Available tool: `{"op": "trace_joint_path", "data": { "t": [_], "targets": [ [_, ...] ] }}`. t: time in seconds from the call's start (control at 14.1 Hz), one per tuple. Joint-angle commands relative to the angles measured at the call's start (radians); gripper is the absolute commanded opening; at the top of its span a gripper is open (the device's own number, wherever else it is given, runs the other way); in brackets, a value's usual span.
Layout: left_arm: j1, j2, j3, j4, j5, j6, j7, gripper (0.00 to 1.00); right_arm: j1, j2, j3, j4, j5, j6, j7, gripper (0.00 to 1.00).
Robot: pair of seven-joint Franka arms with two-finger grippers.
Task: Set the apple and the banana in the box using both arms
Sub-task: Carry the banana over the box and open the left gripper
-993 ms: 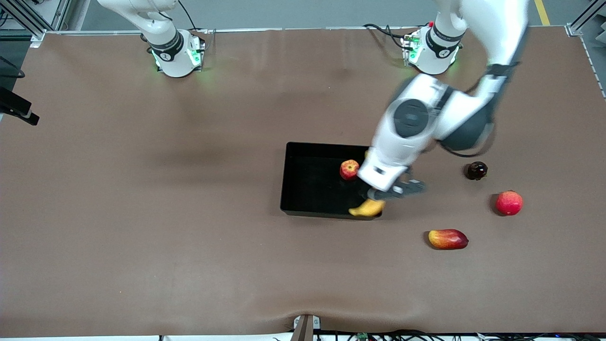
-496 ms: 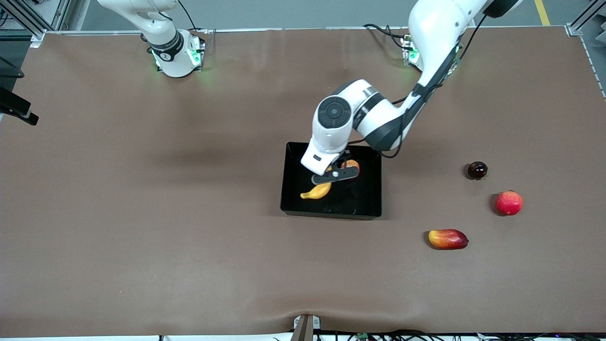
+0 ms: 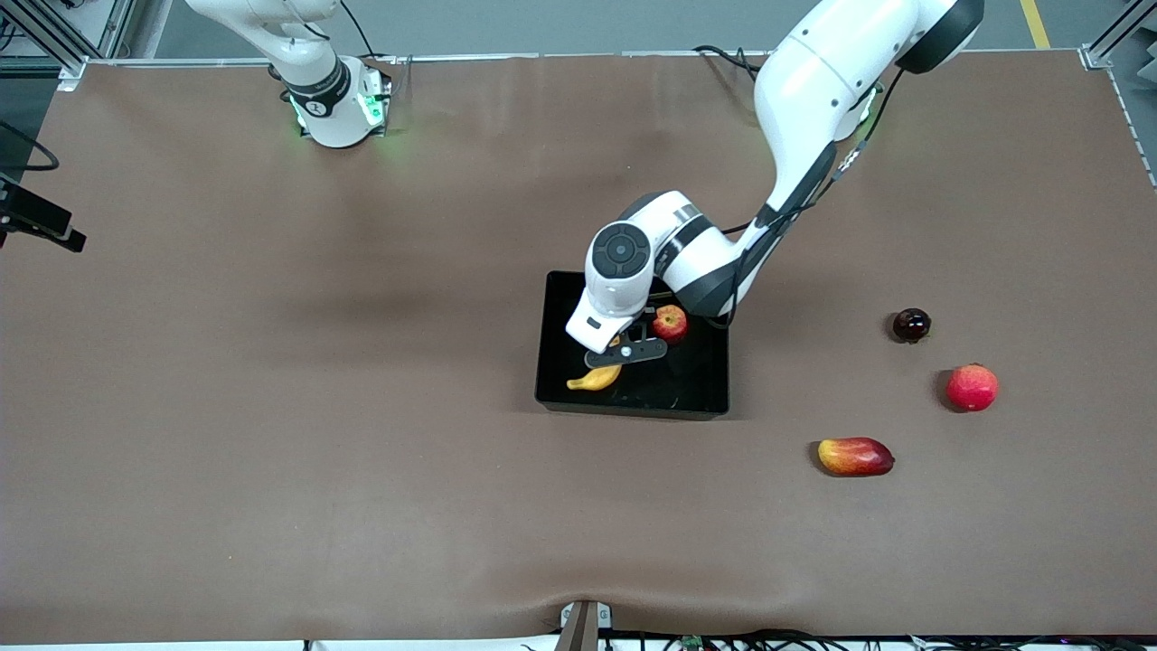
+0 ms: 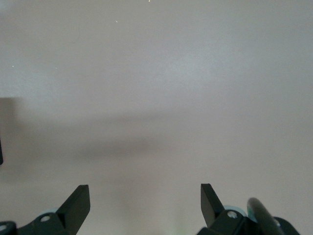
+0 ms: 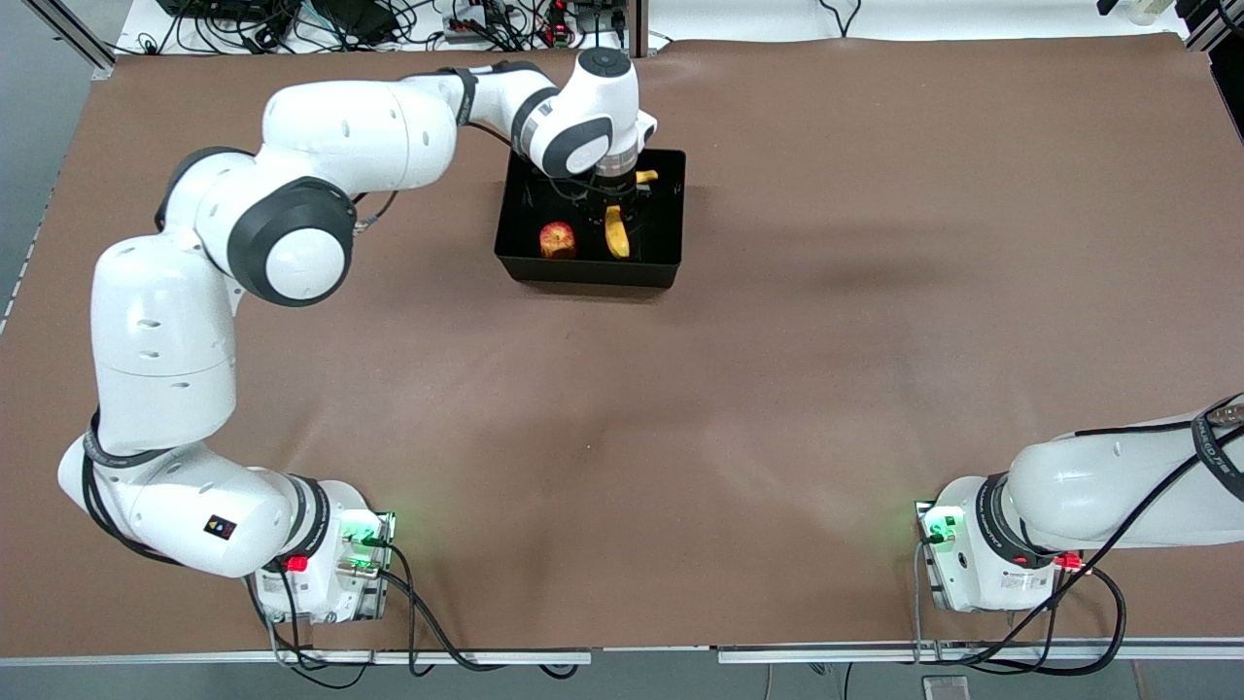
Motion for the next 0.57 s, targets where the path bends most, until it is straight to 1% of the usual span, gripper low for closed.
{"op": "trace_joint_path", "data": {
  "t": [0.0, 0.07, 0.14, 0.21, 0.35, 0.5],
  "targets": [
    [-0.005, -0.018, 0.009, 0.028, 0.027, -0.001, -0.012, 0.49, -0.016, 0.003, 0.013, 0.019, -0.005, -0.013, -0.003, 1.0],
    [0.003, -0.041, 0.009, 0.036, 0.036, -0.004, -0.007, 0.76, -0.016, 0.003, 0.013, 0.019, -0.005, -0.013, -0.005, 1.0],
    [0.018, -0.067, 0.015, 0.048, 0.052, -0.013, -0.006, 1.0, -0.018, 0.003, 0.013, 0.019, -0.005, -0.013, -0.005, 1.0],
    [0.044, -0.103, 0.017, 0.051, 0.058, -0.016, -0.004, 1.0, -0.016, 0.003, 0.013, 0.019, -0.008, -0.013, -0.003, 1.0],
    [0.098, -0.201, 0.017, 0.054, 0.058, -0.098, 0.011, 1.0, -0.016, 0.003, 0.013, 0.019, -0.008, -0.011, -0.003, 1.0],
    [0.167, -0.304, 0.012, 0.062, 0.041, -0.195, 0.129, 1.0, -0.013, 0.003, 0.013, 0.019, -0.011, -0.011, -0.003, 1.0]
  ]
}}
